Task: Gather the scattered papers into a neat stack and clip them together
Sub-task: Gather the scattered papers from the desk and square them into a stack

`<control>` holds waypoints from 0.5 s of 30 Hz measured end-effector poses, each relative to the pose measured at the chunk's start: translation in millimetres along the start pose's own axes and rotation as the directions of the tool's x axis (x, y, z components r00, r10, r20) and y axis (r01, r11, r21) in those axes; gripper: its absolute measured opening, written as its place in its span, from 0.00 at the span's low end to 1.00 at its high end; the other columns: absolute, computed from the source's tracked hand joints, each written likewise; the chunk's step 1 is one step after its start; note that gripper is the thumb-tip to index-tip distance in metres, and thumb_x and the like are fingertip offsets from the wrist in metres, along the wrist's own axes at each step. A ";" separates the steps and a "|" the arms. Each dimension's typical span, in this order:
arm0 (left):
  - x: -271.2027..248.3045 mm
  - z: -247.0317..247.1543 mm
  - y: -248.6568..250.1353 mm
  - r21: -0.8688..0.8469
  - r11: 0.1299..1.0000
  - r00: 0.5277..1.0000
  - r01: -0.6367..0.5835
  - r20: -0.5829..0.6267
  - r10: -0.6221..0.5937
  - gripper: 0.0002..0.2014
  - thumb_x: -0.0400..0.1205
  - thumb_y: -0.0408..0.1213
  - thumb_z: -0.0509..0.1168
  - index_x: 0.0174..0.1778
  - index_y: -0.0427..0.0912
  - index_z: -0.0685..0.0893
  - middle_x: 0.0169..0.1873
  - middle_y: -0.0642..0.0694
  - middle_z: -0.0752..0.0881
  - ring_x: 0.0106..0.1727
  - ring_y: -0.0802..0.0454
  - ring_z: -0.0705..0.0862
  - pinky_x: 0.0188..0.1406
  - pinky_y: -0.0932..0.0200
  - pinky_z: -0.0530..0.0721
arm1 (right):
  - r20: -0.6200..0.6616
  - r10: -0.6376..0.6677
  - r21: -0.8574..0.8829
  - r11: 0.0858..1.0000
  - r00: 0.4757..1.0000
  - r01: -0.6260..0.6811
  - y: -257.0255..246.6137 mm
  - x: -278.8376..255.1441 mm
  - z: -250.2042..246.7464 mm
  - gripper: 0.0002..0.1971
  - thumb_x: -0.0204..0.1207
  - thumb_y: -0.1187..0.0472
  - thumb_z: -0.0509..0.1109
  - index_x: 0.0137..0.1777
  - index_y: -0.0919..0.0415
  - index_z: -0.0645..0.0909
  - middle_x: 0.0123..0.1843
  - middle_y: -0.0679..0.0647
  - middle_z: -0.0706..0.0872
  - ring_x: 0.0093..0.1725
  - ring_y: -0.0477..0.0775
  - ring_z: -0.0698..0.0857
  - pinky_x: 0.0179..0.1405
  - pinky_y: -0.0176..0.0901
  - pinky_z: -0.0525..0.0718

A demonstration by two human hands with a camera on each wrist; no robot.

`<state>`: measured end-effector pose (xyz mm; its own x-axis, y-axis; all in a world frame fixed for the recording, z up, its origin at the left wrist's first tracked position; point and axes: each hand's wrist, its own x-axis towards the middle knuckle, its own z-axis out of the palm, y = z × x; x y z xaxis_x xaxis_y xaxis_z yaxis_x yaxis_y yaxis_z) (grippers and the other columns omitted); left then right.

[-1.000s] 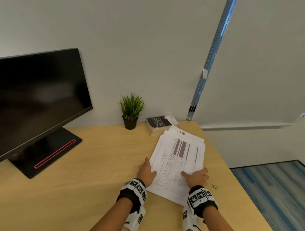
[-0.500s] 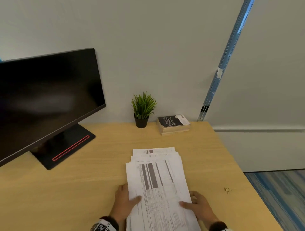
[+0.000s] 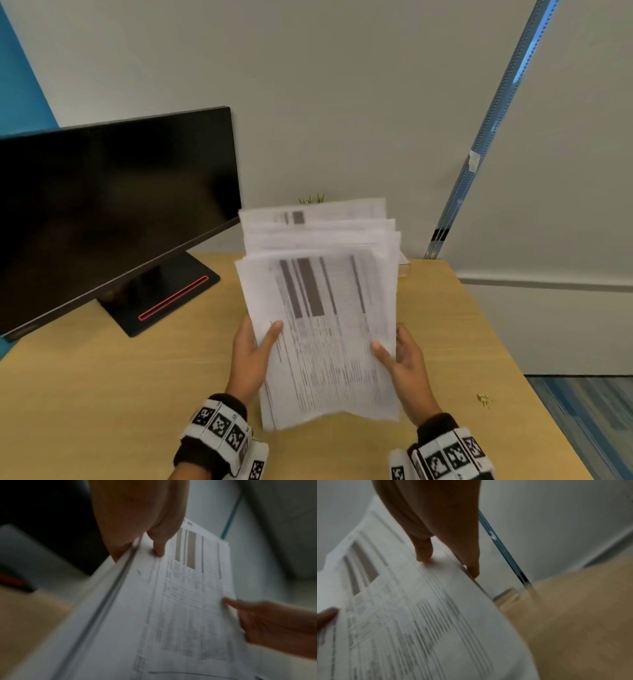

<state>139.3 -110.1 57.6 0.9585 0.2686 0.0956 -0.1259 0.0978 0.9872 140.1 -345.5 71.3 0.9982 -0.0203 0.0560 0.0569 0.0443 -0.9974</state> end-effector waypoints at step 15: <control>13.5 22.7 53.8 0.032 0.968 0.969 -0.247 -0.002 0.247 0.31 0.74 0.44 0.68 0.71 0.48 0.62 0.61 0.55 0.78 0.58 0.66 0.82 0.45 0.73 0.83 | -0.099 -0.231 0.154 0.957 0.968 0.244 -57.9 25.8 52.8 0.22 0.69 0.62 0.75 0.60 0.43 0.76 0.57 0.49 0.87 0.55 0.45 0.88 0.46 0.39 0.90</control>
<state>151.3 -123.0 114.9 0.8972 0.2859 0.3366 -0.3507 -0.0021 0.9365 163.5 -295.9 132.9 0.9514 -0.1283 0.2801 0.3009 0.1911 -0.9343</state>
